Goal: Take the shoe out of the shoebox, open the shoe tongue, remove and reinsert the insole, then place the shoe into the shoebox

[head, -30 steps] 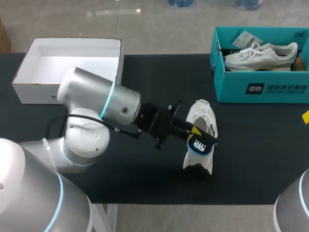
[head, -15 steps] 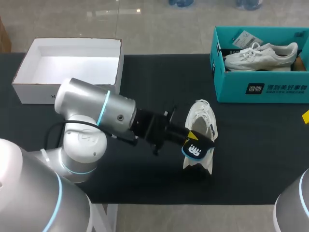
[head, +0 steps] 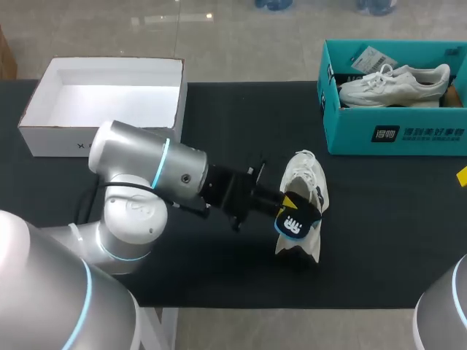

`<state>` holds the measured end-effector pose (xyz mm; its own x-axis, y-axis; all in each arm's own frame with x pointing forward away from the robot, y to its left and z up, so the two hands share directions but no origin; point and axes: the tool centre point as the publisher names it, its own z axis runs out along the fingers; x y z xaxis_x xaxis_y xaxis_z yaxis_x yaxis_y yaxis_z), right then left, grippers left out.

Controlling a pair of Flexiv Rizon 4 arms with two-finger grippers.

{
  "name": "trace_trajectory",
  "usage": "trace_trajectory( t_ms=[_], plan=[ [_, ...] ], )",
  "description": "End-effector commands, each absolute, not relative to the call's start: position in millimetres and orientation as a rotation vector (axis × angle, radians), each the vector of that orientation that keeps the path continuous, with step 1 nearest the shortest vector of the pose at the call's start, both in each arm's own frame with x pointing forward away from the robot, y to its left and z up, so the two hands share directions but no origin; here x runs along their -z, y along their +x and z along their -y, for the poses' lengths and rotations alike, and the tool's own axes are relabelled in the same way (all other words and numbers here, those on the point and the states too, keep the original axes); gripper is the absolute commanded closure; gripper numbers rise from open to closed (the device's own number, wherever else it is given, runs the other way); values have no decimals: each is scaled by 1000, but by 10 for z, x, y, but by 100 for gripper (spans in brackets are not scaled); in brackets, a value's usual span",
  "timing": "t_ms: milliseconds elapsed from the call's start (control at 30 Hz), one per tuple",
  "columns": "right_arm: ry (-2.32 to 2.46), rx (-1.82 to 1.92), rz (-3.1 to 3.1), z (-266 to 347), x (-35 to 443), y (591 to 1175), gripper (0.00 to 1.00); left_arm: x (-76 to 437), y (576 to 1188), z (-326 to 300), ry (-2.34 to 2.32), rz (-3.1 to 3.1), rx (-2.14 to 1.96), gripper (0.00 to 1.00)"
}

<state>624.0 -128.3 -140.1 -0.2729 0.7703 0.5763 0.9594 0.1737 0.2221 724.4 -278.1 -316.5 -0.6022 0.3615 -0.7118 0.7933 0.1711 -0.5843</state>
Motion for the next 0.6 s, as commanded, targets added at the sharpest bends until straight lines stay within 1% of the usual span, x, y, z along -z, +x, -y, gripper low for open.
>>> trace_trajectory(
  t_ms=[33, 333, 467, 600],
  plan=[
    [-1687, 882, 2120, 1286, 1421, 6148, 0, 3280, 7346, 2912, 1097, -2040, 1418, 100],
    [-1687, 882, 2120, 1286, 1421, 6148, 0, 3476, 7484, 2965, 1099, -2071, 1333, 100],
    [-1687, 882, 2120, 1286, 1421, 6148, 0, 3517, 7562, 2972, 1087, -2088, 1227, 100],
    [-1687, 882, 2120, 1286, 1421, 6148, 0, 3546, 7558, 3000, 1103, -2101, 1220, 100]
  ],
)
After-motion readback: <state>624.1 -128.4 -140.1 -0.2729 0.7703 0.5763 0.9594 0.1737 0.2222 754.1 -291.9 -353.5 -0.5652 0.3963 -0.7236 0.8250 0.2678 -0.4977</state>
